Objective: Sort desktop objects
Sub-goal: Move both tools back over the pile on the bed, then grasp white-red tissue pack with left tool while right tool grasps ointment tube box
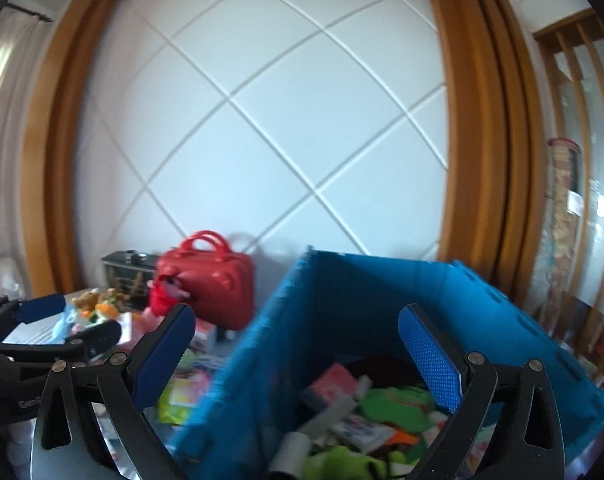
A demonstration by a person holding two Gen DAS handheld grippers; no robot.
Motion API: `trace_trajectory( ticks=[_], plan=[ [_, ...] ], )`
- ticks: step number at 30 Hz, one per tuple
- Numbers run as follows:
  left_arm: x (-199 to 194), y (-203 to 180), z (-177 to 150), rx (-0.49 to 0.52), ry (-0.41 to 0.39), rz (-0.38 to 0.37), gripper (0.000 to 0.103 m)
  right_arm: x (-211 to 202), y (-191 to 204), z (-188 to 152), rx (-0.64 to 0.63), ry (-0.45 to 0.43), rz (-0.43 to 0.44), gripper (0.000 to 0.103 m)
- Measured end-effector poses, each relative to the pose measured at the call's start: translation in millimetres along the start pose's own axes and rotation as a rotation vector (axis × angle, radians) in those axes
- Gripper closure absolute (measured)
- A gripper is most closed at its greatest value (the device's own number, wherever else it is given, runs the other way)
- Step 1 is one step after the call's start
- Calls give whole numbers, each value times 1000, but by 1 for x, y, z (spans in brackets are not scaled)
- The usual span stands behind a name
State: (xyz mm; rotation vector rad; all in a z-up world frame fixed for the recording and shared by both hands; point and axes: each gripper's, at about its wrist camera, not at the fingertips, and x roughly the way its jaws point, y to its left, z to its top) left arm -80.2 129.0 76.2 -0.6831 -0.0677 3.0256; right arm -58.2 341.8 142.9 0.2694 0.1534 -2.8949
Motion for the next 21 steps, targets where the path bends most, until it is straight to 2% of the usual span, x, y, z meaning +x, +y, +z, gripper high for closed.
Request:
trace_trajectory(
  ticks=[4,9,13,17,21],
  plan=[
    [-2,51,-14,-42,23,78,22,2,43,3,-33,1,94,0],
    [10,135,-45,-123,112,233,22,10,96,-7,-75,33,193,0],
    [24,207,-84,-202,215,370,22,31,129,-29,-63,130,270,0],
    [35,277,-131,-293,344,495,22,62,157,-64,-62,273,315,0],
    [48,333,-174,-383,452,551,22,93,175,-106,-47,409,353,0]
  ],
)
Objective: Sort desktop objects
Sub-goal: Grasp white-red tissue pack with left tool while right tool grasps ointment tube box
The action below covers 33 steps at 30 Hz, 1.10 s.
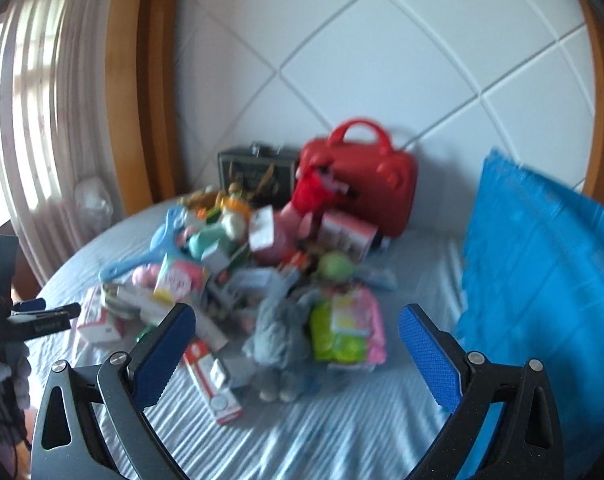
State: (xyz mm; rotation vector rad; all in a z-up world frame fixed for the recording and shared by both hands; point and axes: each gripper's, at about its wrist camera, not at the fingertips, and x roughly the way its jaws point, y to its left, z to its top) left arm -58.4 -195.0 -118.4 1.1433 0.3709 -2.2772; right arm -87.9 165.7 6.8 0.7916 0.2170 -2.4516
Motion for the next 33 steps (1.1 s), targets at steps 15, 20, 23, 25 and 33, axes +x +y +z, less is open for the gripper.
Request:
trace_trajectory(
  ticks=[15,20,23,25,33],
  plan=[
    [110,13,27,28,164,-36,8,103,20,-74,82,349,-7,0],
    [134,18,32,0,222,-74,0,121,28,-86,90,400,12,0],
    [131,21,26,27,209,-92,6,140,38,-95,86,447,41,0],
    [125,26,21,30,201,-78,7,149,46,-99,73,467,65,0],
    [96,72,-11,19,230,-62,7,180,72,-98,-24,500,77,0]
  ],
)
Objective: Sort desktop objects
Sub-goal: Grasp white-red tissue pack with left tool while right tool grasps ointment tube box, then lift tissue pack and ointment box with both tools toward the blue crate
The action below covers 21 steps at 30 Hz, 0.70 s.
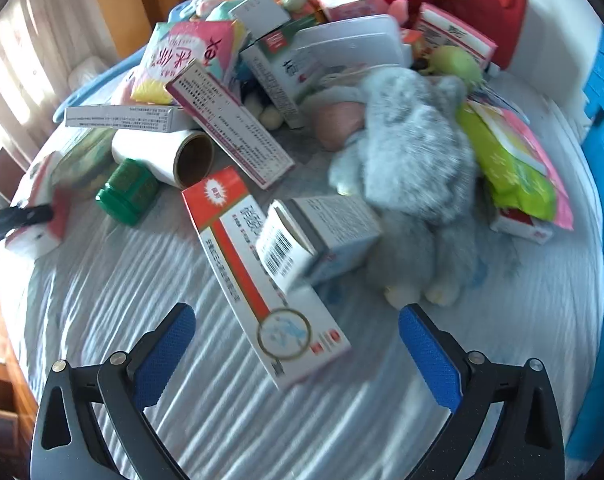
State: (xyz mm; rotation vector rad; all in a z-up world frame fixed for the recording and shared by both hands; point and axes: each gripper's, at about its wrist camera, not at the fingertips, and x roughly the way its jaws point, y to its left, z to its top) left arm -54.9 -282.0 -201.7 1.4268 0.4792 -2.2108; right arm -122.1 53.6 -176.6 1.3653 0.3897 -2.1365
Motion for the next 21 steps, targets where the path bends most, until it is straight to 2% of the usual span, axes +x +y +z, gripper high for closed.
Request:
trace_trajectory(
  ticks=[3,5,6,9,11,14,15,16,21],
  plan=[
    [-3,9,-5,-6,11,3,7,6,5,5,-4,20,-5,3],
    [-6,11,-5,-14,9,6,7,4,12,5,-23,24,1,37],
    [-6,10,-4,-16,7,5,7,4,16,5,-36,30,7,42],
    [-3,3,3,-7,-3,16,7,5,22,7,-59,36,8,42],
    [4,-1,8,-16,-7,21,7,7,23,12,-56,40,11,30],
    [10,1,10,-44,0,14,7,12,26,18,-65,39,7,30],
    [9,1,8,-41,-2,9,10,13,28,18,-70,45,8,35],
    [7,0,6,-32,-4,7,11,15,30,18,-81,56,5,56],
    [-18,-8,-4,0,-58,-4,13,-3,40,7,-121,19,29,61]
  ],
)
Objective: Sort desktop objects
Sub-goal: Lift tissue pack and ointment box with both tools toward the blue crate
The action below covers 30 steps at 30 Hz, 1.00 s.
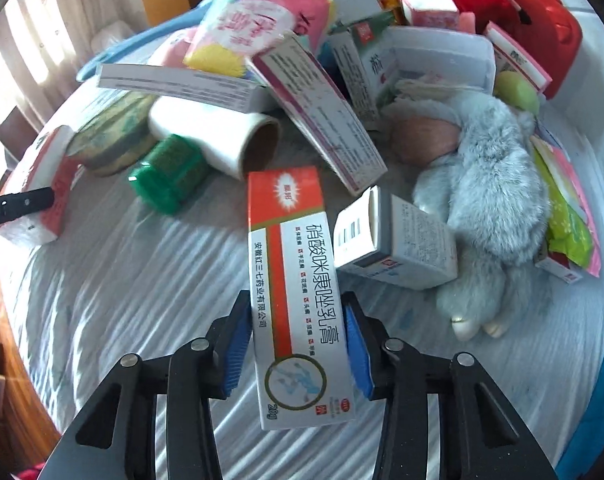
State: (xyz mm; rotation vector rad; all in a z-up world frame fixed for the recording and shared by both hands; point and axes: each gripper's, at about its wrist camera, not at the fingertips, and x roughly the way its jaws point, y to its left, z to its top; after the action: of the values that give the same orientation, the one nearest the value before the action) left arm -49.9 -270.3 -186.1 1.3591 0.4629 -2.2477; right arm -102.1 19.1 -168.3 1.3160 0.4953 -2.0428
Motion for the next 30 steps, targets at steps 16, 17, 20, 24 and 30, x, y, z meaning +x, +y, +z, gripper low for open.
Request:
trace_trajectory(
  ticks=[16,17,20,24,30],
  plan=[
    [-135,-94,19,162,-332,-158,13,-175,-27,9,35,-433,-81,61],
    [-143,-106,19,181,-350,-179,13,-187,-33,13,43,-458,-96,61],
    [-166,-142,16,237,-394,-239,13,-227,-52,8,73,-547,-163,61],
    [-198,-192,12,317,-453,-317,13,-278,-78,-5,113,-651,-258,61],
    [-248,-273,-3,431,-543,-428,13,-336,-120,-37,208,-751,-383,61]
  ],
)
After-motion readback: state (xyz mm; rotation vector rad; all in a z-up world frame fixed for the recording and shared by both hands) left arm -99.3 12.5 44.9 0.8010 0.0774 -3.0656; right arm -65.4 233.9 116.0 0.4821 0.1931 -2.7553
